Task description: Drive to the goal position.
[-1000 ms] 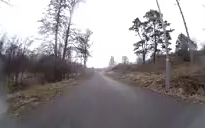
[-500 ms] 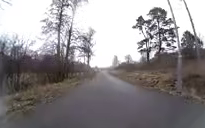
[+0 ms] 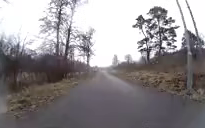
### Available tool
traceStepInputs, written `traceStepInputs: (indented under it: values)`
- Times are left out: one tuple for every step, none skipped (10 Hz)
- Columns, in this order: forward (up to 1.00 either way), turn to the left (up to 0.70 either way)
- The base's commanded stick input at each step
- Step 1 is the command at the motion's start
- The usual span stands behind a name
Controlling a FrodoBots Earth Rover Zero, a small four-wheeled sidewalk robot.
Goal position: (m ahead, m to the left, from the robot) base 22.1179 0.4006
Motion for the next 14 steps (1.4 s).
traceStepInputs:
  values:
    - [0.70, 0.00]
    - [0.70, 0.00]
    - [0.70, 0.00]
    - [0.70, 0.00]
    - [0.70, 0.00]
    - [0.70, 0.00]
    - [0.70, 0.00]
    - [0.70, 0.00]
    - [0.70, 0.00]
    - [0.70, 0.00]
    - [0.70, 0.00]
    - [0.70, 0.00]
    - [0.70, 0.00]
    - [0.70, 0.00]
